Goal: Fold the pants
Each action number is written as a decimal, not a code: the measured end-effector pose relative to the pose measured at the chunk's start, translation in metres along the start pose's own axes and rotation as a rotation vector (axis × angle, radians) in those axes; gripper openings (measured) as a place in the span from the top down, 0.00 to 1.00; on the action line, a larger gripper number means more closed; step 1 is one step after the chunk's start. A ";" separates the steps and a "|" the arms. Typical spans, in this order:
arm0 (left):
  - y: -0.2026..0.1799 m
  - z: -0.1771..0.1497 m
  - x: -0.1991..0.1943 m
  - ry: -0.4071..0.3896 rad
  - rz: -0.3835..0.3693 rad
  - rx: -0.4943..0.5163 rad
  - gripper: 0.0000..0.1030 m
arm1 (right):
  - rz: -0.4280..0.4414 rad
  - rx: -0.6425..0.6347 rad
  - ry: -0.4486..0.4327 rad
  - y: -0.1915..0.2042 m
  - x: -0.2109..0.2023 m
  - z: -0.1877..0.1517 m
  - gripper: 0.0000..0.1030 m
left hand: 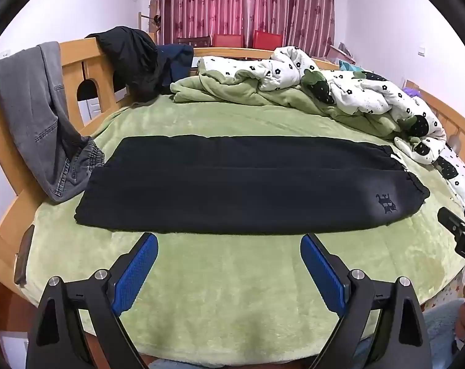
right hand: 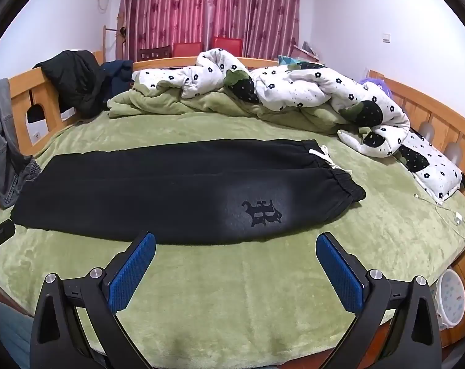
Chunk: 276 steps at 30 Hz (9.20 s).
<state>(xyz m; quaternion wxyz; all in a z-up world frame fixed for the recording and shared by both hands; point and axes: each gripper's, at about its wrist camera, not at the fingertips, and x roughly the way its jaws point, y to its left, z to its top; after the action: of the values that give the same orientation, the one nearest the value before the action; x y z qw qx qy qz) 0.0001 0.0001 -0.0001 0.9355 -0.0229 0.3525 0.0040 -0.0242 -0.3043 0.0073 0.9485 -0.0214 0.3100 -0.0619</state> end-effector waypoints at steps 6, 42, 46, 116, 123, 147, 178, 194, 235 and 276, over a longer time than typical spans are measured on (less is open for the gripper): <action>-0.005 -0.002 -0.002 -0.007 0.011 -0.001 0.09 | 0.000 -0.004 0.002 0.001 -0.002 -0.001 0.01; -0.006 -0.007 0.004 0.012 0.021 -0.003 0.09 | -0.006 -0.012 0.005 0.001 -0.001 -0.001 0.01; -0.005 -0.007 0.004 0.013 0.021 -0.002 0.09 | -0.006 -0.012 0.005 0.000 -0.001 -0.001 0.01; 0.012 0.054 0.051 0.004 0.068 -0.032 0.09 | 0.154 -0.009 -0.009 -0.039 0.035 0.041 0.01; 0.081 0.042 0.112 0.101 0.004 -0.178 0.10 | 0.068 0.033 0.063 -0.096 0.100 0.031 0.06; 0.173 -0.027 0.203 0.140 -0.116 -0.542 0.29 | 0.232 0.419 0.232 -0.160 0.248 -0.024 0.37; 0.139 0.170 0.347 -0.019 0.260 -0.261 0.80 | 0.084 0.201 0.103 -0.100 0.401 0.161 0.80; 0.137 0.069 0.235 0.096 0.006 -0.256 0.21 | 0.079 0.160 0.119 -0.141 0.276 0.082 0.32; 0.159 -0.012 0.156 0.150 -0.109 -0.301 0.89 | 0.089 0.475 0.125 -0.272 0.182 0.020 0.85; 0.142 0.019 0.117 0.045 0.032 -0.144 0.37 | -0.074 0.637 0.176 -0.389 0.147 -0.085 0.37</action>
<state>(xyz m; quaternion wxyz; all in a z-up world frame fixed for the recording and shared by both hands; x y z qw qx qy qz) 0.0969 0.1417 -0.0691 0.9230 -0.0845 0.3727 0.0439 0.0028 -0.7098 -0.1166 0.8741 0.2704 0.3550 -0.1919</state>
